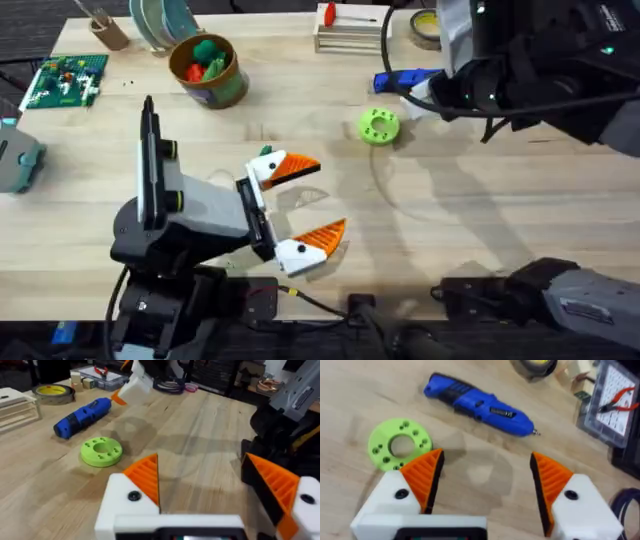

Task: Pick up the gripper from the table and insert it into the empty holder that is missing its gripper. Then pick up a screw, insert it into the mounting hole, and use the screwdriver to tighten it. Finally, clean up the table by picking up the vegetable and placing it into the bucket.

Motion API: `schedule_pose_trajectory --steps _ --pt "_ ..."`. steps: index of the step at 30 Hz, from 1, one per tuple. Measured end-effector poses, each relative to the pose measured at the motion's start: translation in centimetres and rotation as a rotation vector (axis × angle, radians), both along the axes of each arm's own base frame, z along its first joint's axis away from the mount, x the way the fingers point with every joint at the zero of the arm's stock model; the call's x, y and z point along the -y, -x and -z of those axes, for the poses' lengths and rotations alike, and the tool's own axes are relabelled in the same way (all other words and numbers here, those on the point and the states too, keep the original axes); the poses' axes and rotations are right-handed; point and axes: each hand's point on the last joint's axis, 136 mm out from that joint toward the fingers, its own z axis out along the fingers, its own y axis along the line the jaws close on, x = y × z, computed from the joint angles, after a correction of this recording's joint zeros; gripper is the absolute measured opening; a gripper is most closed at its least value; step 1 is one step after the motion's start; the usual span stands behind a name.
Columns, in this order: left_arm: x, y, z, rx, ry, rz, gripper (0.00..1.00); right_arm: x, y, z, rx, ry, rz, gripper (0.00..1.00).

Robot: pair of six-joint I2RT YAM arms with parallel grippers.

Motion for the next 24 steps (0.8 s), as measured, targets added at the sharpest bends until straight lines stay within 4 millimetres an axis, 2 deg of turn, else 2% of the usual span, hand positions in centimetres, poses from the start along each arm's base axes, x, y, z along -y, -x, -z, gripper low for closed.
schedule_pose_trajectory --steps 8,15,24 --pt "-0.2 -0.6 -0.1 -0.011 0.01 -0.037 0.992 0.0 0.2 1.5 -0.051 0.02 -0.001 0.973" --pt "-1.7 -2.1 -0.2 -0.247 0.031 -0.214 0.992 -0.8 0.4 1.5 -0.05 0.018 -0.022 0.973" --pt "-4.6 -2.9 -3.4 -0.259 -0.075 -0.444 0.992 -1.0 0.3 1.4 -0.041 0.014 -0.023 0.973"
